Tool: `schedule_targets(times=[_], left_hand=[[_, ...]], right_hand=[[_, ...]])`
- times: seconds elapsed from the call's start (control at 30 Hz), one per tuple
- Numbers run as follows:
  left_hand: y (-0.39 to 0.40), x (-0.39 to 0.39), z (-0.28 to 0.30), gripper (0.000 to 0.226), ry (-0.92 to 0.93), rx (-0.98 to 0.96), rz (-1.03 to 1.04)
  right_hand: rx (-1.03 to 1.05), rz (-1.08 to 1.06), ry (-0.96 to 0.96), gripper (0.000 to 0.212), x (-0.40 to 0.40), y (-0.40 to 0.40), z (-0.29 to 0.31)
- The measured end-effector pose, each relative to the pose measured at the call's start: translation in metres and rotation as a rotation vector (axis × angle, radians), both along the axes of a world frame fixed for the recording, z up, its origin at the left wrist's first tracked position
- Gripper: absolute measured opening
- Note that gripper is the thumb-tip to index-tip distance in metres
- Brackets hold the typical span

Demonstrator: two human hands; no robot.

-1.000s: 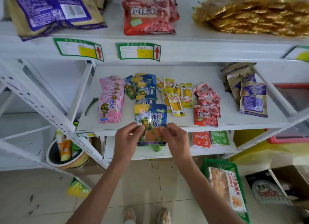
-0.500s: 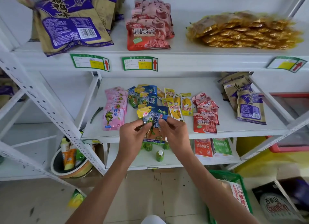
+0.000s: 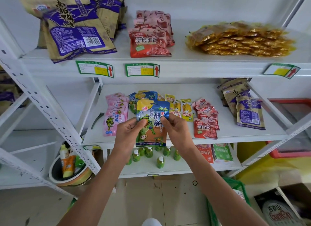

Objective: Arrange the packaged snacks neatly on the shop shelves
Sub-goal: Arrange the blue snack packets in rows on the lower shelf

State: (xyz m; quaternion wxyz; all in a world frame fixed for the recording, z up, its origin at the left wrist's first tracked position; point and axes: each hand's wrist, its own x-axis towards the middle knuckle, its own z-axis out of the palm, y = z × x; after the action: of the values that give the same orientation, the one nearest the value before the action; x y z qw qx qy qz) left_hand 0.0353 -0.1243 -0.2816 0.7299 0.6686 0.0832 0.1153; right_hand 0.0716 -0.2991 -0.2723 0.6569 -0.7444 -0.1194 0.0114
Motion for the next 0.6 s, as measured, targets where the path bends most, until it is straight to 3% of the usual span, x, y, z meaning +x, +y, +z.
schedule_targets(times=[0.07, 0.13, 0.2, 0.23, 0.33, 0.4, 0.5, 0.6], left_hand=[[-0.001, 0.002, -0.004, 0.027, -0.011, 0.104, 0.040], [0.002, 0.004, -0.011, 0.023, -0.068, 0.334, 0.194], [-0.003, -0.001, -0.015, 0.034, -0.168, 0.568, 0.287], [-0.011, -0.003, -0.015, 0.039, -0.181, 0.605, 0.238], [-0.032, -0.006, -0.006, 0.038, -0.067, 0.348, -0.053], [-0.029, 0.001, -0.007, 0.024, -0.034, 0.186, -0.086], [-0.014, 0.006, -0.014, 0.022, 0.079, 0.048, -0.044], [-0.007, 0.005, -0.020, 0.025, 0.169, -0.104, -0.055]], right_hand=[[0.007, -0.007, -0.004, 0.025, -0.001, 0.000, -0.002], [-0.010, -0.037, -0.011, 0.028, -0.001, 0.001, -0.006], [-0.055, -0.112, -0.029, 0.031, -0.001, 0.003, -0.009], [-0.077, -0.143, -0.051, 0.032, -0.001, 0.004, -0.008], [0.004, -0.023, 0.021, 0.037, -0.006, 0.013, 0.001], [0.053, 0.072, 0.074, 0.040, -0.010, 0.016, 0.006], [-0.134, -0.075, -0.103, 0.012, -0.004, 0.009, 0.002], [-0.413, -0.227, -0.076, 0.036, 0.002, 0.001, -0.007]])
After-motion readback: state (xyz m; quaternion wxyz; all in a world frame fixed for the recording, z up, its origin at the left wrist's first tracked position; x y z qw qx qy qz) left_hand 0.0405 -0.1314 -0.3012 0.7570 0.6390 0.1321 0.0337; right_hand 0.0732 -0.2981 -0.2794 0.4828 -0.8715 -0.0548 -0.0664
